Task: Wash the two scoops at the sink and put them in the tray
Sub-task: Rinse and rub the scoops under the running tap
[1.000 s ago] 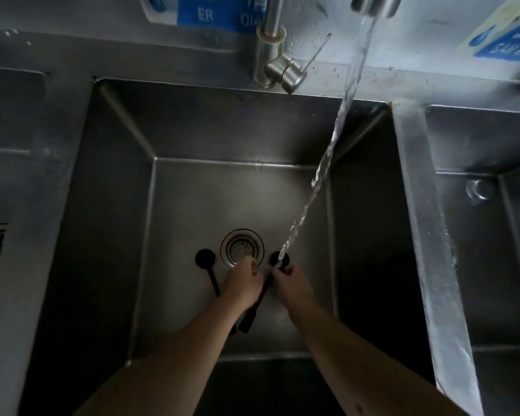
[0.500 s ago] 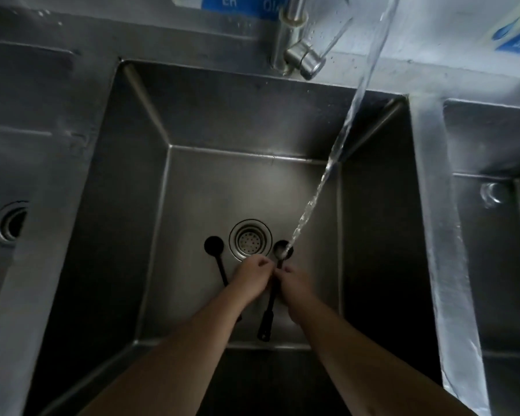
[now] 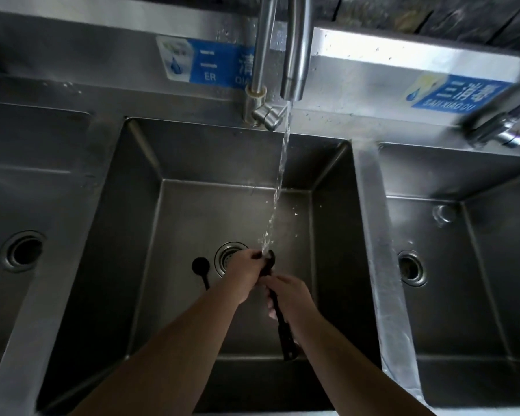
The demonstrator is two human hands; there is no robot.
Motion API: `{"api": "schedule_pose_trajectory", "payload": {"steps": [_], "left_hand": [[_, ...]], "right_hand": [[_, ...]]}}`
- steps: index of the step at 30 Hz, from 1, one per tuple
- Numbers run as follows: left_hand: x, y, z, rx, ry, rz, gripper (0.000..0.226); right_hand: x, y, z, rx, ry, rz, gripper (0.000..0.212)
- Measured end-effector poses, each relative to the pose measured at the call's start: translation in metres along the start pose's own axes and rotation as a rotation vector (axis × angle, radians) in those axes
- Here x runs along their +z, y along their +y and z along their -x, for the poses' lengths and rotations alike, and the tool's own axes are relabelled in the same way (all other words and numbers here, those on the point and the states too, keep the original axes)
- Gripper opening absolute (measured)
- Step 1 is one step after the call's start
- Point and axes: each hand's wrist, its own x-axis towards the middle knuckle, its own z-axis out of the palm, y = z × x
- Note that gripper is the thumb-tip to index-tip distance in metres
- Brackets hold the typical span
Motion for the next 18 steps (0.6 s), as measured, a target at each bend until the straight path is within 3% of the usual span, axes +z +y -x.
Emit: {"api": "schedule_pose_trajectory", "payload": {"steps": [8,10,12,14,18], "left_hand": [[0.0,0.011,0.013,-0.224,0.097,-0.043,0.023],[-0.002,0.01,0.02,-0.285,0.063,0.112,0.023],[-0.001,0.009,0.029,-0.331,-0.07,0.33,0.027],[0.001,0.009,0.036,-0.309,-0.139,0.415,0.031],[0.003,0.016,0.041,-0.168,-0.124,0.358,0.032]], "right_hand": [[0.003,-0.011,0.01,-0.021,-0.03,0.029,0.018],[0.004,-0.014,0.012,-0.018,-0.057,0.05,0.018],[0.004,-0.015,0.012,-0.019,-0.075,0.038,0.019],[0.006,-0.017,0.012,-0.033,-0.064,0.0,0.02],[0.012,-0.025,0.011,-0.087,-0.084,-0.027,0.025]]}}
